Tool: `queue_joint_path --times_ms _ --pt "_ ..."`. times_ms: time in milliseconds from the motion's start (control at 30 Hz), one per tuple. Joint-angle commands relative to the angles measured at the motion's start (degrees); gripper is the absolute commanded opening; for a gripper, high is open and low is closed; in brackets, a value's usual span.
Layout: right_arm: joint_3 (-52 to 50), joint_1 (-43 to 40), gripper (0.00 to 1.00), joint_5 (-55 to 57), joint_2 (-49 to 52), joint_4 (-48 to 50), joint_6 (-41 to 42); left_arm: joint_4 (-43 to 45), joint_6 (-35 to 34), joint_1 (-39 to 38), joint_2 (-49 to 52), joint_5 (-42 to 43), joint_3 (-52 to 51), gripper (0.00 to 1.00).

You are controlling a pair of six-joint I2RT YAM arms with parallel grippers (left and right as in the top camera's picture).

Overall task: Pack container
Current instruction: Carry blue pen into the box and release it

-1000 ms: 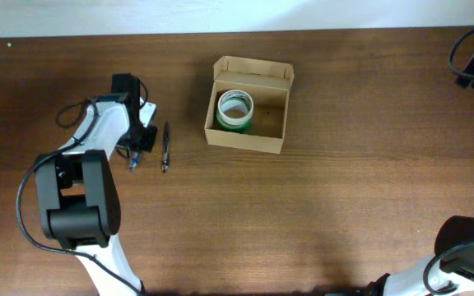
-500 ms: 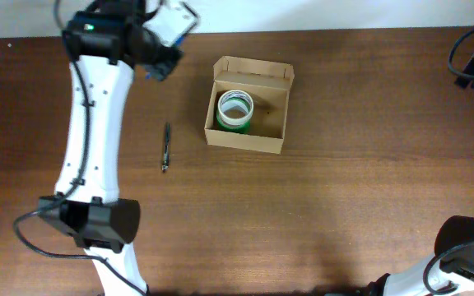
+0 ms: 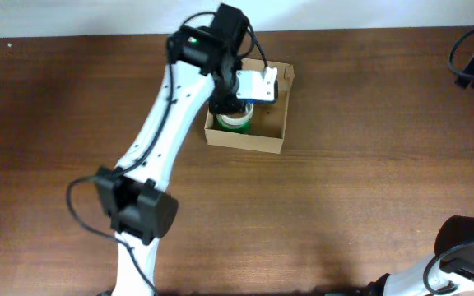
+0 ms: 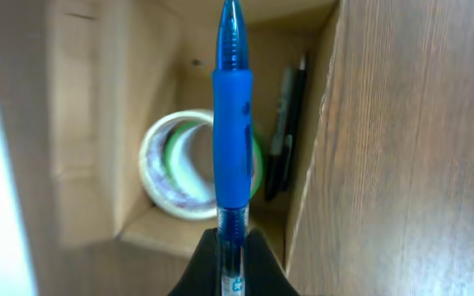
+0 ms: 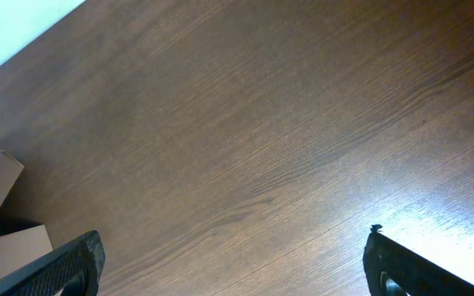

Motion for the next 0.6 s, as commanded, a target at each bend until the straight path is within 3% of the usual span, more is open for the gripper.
queue_joint_path --times_ms 0,567 --pt "0.13 -0.07 0.99 -0.11 0.22 0.04 0.09 0.76 4.07 0.07 4.04 1.01 -0.79 0.02" --pt "0.13 -0.07 0.99 -0.11 0.22 0.07 0.09 0.94 3.85 -0.72 11.45 7.04 -0.94 0.02"
